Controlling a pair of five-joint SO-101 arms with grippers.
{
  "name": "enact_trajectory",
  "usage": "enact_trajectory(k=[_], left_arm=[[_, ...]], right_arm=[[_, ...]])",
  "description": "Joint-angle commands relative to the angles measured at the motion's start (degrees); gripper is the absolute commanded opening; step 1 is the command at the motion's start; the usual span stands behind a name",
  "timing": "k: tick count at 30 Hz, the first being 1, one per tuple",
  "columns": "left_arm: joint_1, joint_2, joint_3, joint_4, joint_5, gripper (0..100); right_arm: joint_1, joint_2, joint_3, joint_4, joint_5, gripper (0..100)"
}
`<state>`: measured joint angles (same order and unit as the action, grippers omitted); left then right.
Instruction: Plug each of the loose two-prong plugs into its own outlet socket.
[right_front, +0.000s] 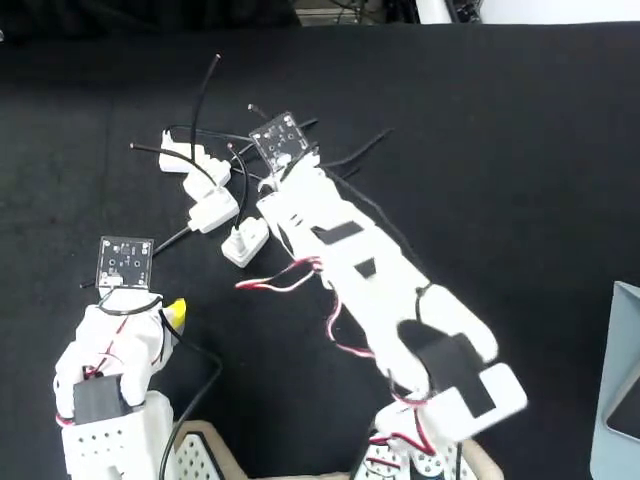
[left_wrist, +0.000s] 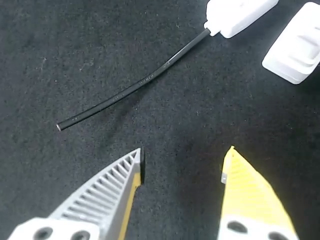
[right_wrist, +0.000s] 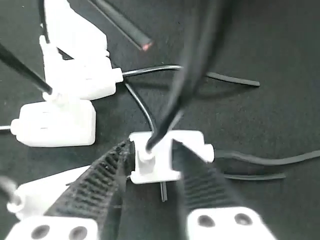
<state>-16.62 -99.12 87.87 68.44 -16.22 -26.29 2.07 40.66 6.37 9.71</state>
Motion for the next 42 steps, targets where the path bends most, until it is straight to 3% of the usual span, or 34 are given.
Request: enact_trajectory(k=[1, 5, 14, 18, 23, 27, 33, 37, 42], left_arm=[[-0.7, -0.3, -0.2, 0.0, 0.2, 26], [-0.7, -0.3, -0.2, 0.0, 0.2, 26], [-0.7, -0.4, 0.4, -0.4, 0.4, 26], [-0.3, -0.4, 0.5, -0.4, 0.4, 26], [-0.3, -0.4, 0.0, -0.4, 0.4, 23], [-0.2, -0.4, -1.1, -1.1, 0.4, 3], [-0.2, -0.4, -1.6, -1.0, 0.4, 3], [0.5, -0.4, -1.2, -2.8, 0.5, 3], [6.5, -0.4, 1.8, -4.6, 2.6, 3]], right_arm=[[0.4, 0.4, -3.6, -0.9, -0.6, 31.2], [0.4, -4.4, -3.9, 5.0, -0.6, 34.3], [-2.6, -27.7, -3.6, 35.2, -1.0, 34.1], [-2.4, -34.8, -0.7, 43.6, -1.0, 23.3], [-2.4, -42.9, 8.8, 44.0, -1.0, 0.6], [-2.4, -51.8, 16.5, 44.0, -1.0, 2.4], [-0.3, -67.3, 28.7, 43.3, -1.0, 1.2], [5.7, -77.6, 38.4, 38.1, -1.1, 1.2], [9.3, -89.0, 47.6, 36.0, -1.1, 1.2]])
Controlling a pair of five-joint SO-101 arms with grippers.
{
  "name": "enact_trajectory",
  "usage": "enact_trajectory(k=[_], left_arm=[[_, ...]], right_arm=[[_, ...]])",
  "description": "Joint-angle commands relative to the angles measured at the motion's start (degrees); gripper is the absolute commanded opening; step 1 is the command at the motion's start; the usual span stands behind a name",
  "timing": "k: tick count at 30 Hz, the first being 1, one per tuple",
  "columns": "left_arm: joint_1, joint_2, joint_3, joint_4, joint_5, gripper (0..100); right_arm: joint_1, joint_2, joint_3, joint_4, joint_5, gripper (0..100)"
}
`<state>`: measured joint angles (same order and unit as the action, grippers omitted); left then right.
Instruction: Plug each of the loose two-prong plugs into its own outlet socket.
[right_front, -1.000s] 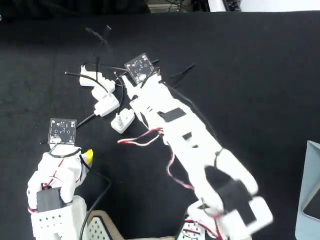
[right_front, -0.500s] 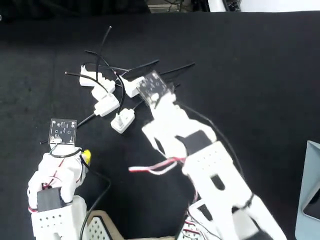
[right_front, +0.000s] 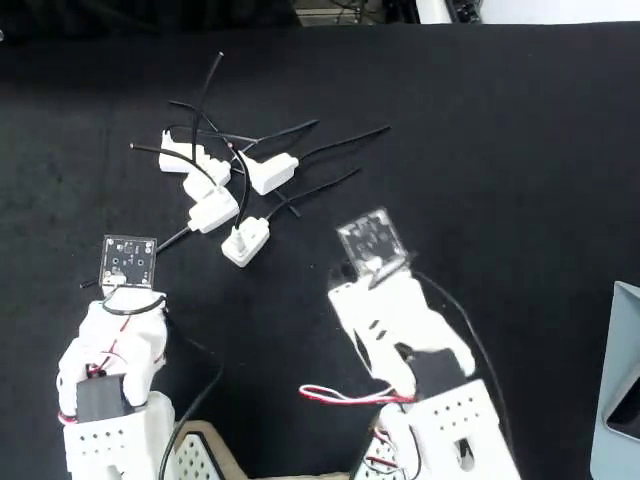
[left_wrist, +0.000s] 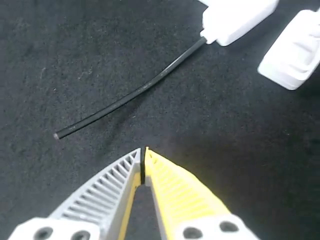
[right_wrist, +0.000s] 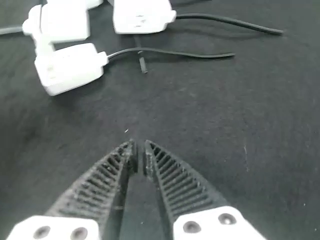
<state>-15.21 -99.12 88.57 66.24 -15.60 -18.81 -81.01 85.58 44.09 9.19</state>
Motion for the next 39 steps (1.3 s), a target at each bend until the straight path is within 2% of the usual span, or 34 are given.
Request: enact_trajectory(k=[1, 6, 12, 28, 39], left_arm=[[6.7, -0.4, 1.8, -2.6, 2.0, 3], [11.6, -0.4, 5.2, -5.5, 1.9, 3], [12.1, -0.2, 9.1, -12.4, 2.2, 3], [11.6, -0.3, 9.0, -3.8, 2.2, 3], [11.7, -0.1, 9.0, -3.7, 2.1, 3]], right_arm=[[2.2, -7.7, 4.0, -1.2, -0.6, 1.2], [2.6, -16.3, 10.0, 3.0, -2.6, 1.2], [2.5, -24.0, 11.0, 12.0, -5.5, 1.2], [2.6, -26.9, 10.9, 30.0, -6.1, 1.5], [2.6, -26.9, 10.9, 30.5, -6.1, 1.4]])
